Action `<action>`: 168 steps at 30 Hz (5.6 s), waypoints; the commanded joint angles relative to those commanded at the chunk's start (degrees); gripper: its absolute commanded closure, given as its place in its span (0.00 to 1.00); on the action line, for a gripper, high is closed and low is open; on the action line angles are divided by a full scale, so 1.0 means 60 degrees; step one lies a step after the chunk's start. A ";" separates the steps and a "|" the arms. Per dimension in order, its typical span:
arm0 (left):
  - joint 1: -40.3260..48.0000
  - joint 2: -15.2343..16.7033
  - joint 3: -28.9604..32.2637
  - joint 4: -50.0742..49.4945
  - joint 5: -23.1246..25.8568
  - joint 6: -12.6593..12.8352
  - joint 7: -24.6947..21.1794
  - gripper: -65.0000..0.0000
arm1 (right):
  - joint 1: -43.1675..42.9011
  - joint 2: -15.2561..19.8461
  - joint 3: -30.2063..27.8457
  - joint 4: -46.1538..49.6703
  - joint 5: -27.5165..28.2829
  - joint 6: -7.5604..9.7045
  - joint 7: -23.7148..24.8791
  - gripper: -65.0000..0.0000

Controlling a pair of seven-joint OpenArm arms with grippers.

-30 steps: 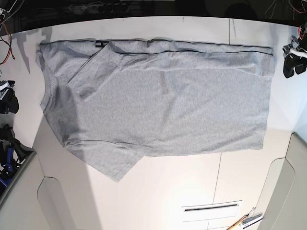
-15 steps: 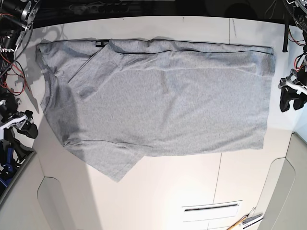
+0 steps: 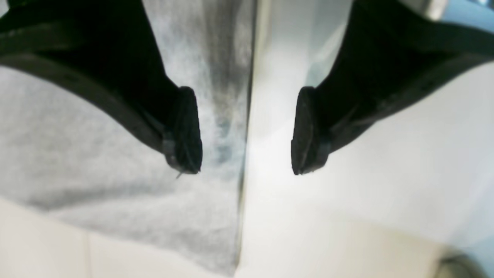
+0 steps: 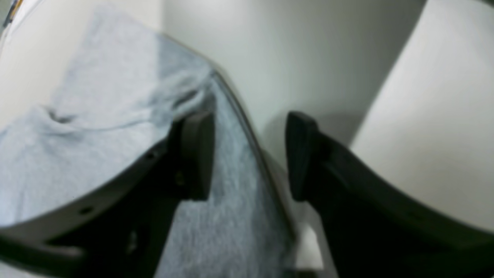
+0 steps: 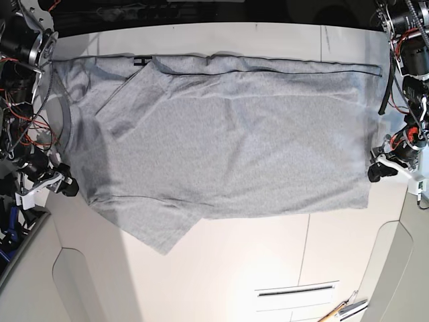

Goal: Fold the T-shirt properly
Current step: 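Move both grippers to the shirt's side edges and grasp them, then fold the grasped fabric over toward the shoulder edge with both grippers, then regrasp the hem corner with the right gripper and fold it over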

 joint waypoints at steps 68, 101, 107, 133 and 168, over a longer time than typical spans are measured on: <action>-0.0390 -0.0550 0.0583 0.0834 -0.2175 -0.1059 0.2171 1.00 | -0.1989 -0.0219 0.0011 0.4124 0.2237 0.0251 -0.2652 1.00; 0.3355 -0.0608 0.0204 0.4291 -0.2080 -0.1059 0.2280 1.00 | -0.4532 0.0404 0.0521 0.6196 0.1486 -0.0011 -0.0058 0.49; 0.3351 -0.0608 0.0204 0.4291 -0.2113 -0.1059 0.2280 1.00 | -0.3355 -0.0335 0.0401 0.5796 0.0364 -0.0098 -0.0036 0.49; 0.3351 -0.0608 0.0204 0.4288 -0.2153 -0.1059 0.2277 1.00 | -0.2113 -0.1246 -0.3184 0.3111 0.0484 -0.0066 0.0284 1.00; 0.5774 -0.0980 -0.1657 0.7067 -0.2874 -0.1059 0.4204 1.00 | -0.8368 -0.1206 0.0903 1.0695 0.3898 0.0222 -0.3158 1.00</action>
